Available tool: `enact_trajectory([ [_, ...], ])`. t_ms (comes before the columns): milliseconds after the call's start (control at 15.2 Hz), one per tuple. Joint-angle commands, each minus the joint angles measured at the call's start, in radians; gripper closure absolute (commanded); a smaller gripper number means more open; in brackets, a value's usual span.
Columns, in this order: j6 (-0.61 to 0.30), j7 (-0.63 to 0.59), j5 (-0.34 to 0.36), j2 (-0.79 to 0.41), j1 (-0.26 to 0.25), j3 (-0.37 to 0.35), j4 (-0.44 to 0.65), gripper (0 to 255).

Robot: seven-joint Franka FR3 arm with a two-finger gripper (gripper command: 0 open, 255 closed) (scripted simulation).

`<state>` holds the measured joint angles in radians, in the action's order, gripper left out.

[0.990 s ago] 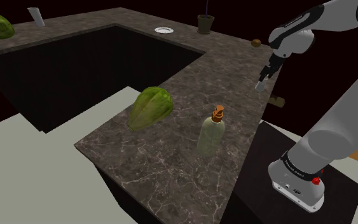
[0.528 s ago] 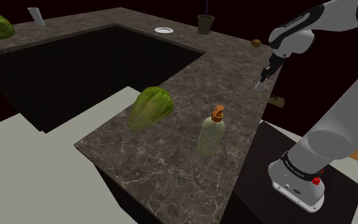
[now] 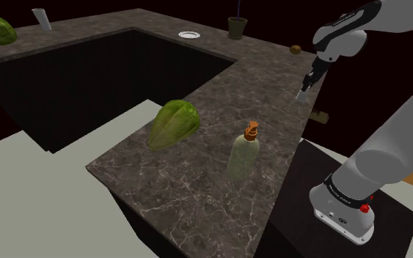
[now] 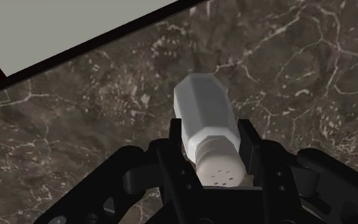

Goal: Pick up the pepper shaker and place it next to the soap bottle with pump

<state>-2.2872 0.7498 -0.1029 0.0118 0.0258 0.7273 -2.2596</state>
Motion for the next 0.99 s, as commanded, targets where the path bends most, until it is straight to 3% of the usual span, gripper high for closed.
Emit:
enact_trajectory([
  [0,0.024,-0.016,0.022,0.023,0.000,-0.001,0.008,255],
  [924,0.209,-0.091,0.109,0.127,0.004,-0.023,0.116,255],
])
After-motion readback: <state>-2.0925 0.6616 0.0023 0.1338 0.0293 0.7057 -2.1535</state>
